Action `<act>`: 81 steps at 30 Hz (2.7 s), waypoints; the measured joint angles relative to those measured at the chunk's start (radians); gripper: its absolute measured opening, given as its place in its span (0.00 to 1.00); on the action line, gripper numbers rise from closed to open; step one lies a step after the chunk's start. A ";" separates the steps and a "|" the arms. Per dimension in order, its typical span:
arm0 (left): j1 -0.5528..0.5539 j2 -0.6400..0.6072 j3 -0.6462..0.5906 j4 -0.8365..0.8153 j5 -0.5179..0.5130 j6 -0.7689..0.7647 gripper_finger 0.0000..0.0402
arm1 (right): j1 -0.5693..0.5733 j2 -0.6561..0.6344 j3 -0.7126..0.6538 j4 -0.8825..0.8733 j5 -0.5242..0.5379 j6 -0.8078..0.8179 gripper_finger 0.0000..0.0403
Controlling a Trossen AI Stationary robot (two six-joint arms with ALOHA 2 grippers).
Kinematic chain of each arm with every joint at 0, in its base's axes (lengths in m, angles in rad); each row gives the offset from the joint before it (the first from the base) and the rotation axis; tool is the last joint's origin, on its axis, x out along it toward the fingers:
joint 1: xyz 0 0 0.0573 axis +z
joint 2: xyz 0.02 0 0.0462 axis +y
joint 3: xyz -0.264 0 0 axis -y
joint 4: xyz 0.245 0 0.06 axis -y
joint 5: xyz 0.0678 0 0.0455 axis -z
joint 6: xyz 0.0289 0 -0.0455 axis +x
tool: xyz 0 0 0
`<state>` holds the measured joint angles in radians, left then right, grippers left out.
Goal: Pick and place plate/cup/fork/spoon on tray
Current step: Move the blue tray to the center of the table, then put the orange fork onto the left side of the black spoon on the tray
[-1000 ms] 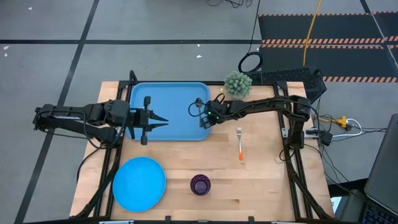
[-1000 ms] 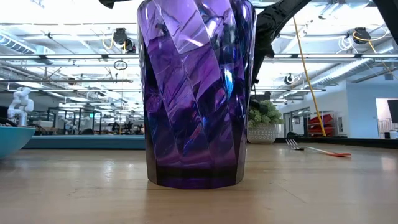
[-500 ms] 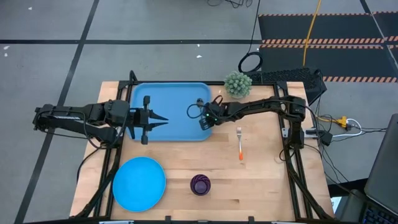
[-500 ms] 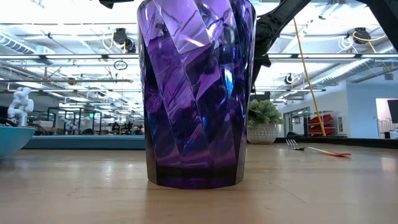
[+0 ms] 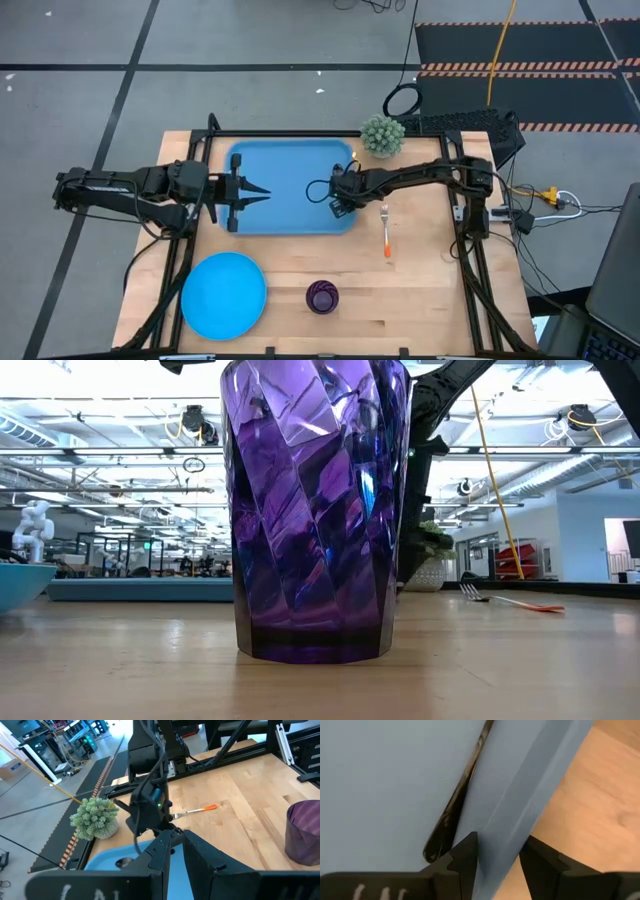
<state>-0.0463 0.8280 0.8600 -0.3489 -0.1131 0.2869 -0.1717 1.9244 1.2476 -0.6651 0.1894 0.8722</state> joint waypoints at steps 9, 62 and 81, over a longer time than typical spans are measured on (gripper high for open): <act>0.000 0.000 0.000 0.000 0.000 -0.002 0.14 | 0.048 -0.016 -0.002 -0.156 0.001 0.067 0.32; 0.000 0.000 0.000 -0.006 0.001 -0.008 0.14 | 0.285 -0.236 -0.279 -0.325 0.015 0.565 0.32; 0.000 0.002 0.000 0.005 0.003 -0.003 0.14 | 0.285 -0.406 -0.413 -0.035 0.023 0.620 0.32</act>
<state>-0.0463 0.8299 0.8600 -0.3439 -0.1097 0.2836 0.1131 1.5186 0.8349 -0.7005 0.2122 1.4927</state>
